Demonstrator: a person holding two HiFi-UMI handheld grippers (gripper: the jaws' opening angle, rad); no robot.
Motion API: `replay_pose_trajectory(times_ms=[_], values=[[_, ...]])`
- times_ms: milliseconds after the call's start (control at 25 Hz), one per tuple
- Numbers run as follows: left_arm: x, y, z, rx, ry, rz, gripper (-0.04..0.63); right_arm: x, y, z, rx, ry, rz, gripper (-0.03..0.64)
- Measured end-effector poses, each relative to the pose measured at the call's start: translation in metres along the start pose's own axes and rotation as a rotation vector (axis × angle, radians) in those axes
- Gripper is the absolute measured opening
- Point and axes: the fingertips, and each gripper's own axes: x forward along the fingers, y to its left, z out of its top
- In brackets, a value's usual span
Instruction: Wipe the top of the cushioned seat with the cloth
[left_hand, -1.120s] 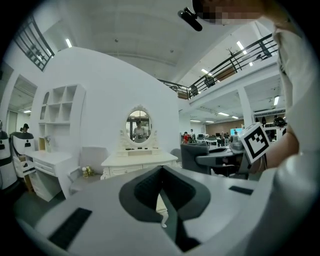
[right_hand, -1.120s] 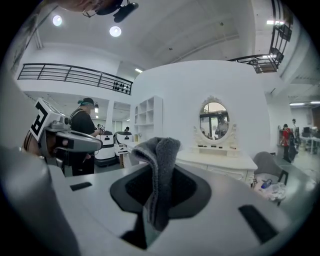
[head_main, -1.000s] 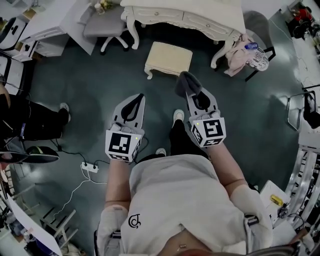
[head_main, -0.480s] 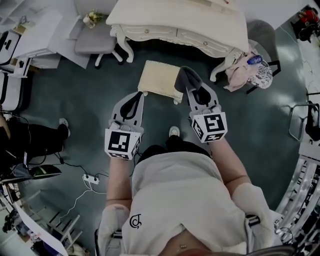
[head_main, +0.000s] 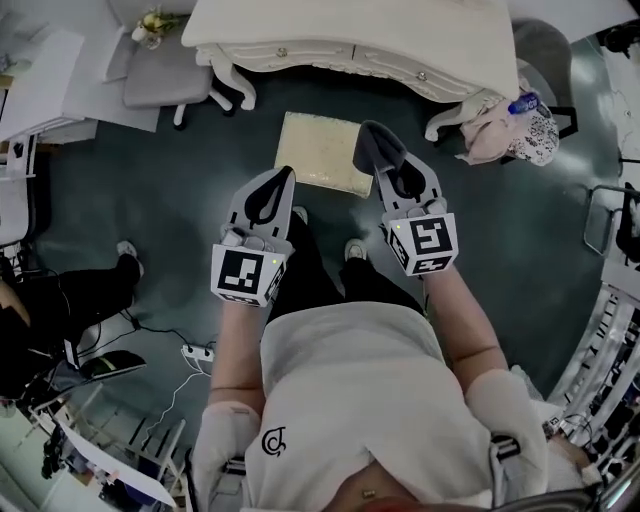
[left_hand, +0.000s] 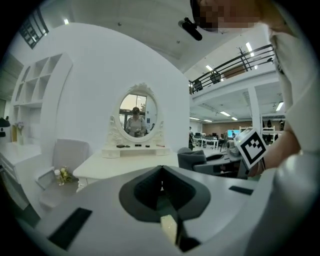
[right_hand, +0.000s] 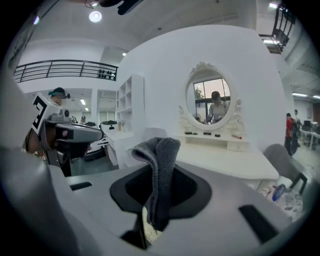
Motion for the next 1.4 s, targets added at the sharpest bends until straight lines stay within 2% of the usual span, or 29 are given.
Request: replay_pose_trajectory(times_ms=[280, 440, 640, 880, 1200, 1400], values=[[0.069, 0.065, -0.025, -0.015, 0.007, -0.217, 0.014, 0.095, 0.003, -0.042, 0.078, 0.103, -0.083, 0.077], [0.096, 0.106, -0.056, -0.061, 0.036, -0.279, 0.014, 0.153, 0.017, -0.082, 0.084, 0.179, -0.080, 0.077], [0.127, 0.150, -0.108, -0.062, 0.079, -0.293, 0.014, 0.216, 0.035, -0.136, 0.190, 0.250, -0.066, 0.077], [0.155, 0.188, -0.180, -0.113, 0.113, -0.296, 0.014, 0.287, 0.047, -0.214, 0.234, 0.339, -0.063, 0.077], [0.164, 0.212, -0.281, -0.178, 0.189, -0.284, 0.014, 0.347, 0.050, -0.322, 0.338, 0.465, -0.088, 0.077], [0.157, 0.218, -0.320, -0.215, 0.195, -0.267, 0.014, 0.376, 0.061, -0.361, 0.404, 0.493, -0.077, 0.077]])
